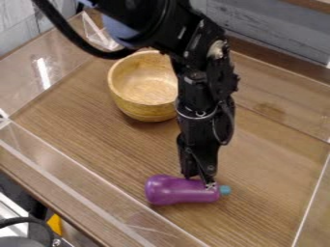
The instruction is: Put the purple eggplant in the brown bowl
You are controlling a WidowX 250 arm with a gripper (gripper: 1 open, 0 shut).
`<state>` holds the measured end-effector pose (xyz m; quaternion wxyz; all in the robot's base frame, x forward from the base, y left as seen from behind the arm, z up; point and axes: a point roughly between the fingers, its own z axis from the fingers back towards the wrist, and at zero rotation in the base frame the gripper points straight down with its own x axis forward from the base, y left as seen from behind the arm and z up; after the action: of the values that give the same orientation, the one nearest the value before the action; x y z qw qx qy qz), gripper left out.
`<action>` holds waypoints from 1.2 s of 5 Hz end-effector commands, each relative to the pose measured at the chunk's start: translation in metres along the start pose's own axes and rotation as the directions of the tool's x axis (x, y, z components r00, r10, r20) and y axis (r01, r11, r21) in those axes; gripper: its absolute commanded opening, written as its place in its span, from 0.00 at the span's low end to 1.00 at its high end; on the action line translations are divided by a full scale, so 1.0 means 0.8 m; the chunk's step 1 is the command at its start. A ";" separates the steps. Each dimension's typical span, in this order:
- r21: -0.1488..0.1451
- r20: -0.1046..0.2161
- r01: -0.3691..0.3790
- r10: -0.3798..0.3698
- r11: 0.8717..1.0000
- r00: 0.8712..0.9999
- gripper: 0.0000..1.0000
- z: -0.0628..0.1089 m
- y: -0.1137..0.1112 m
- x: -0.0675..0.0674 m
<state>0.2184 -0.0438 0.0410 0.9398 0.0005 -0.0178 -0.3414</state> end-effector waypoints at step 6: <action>0.002 0.021 -0.054 0.054 0.999 0.998 0.00 0.014 0.015 -0.001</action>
<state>0.2142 -0.0344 0.0409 0.9478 -0.0081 -0.0007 -0.3186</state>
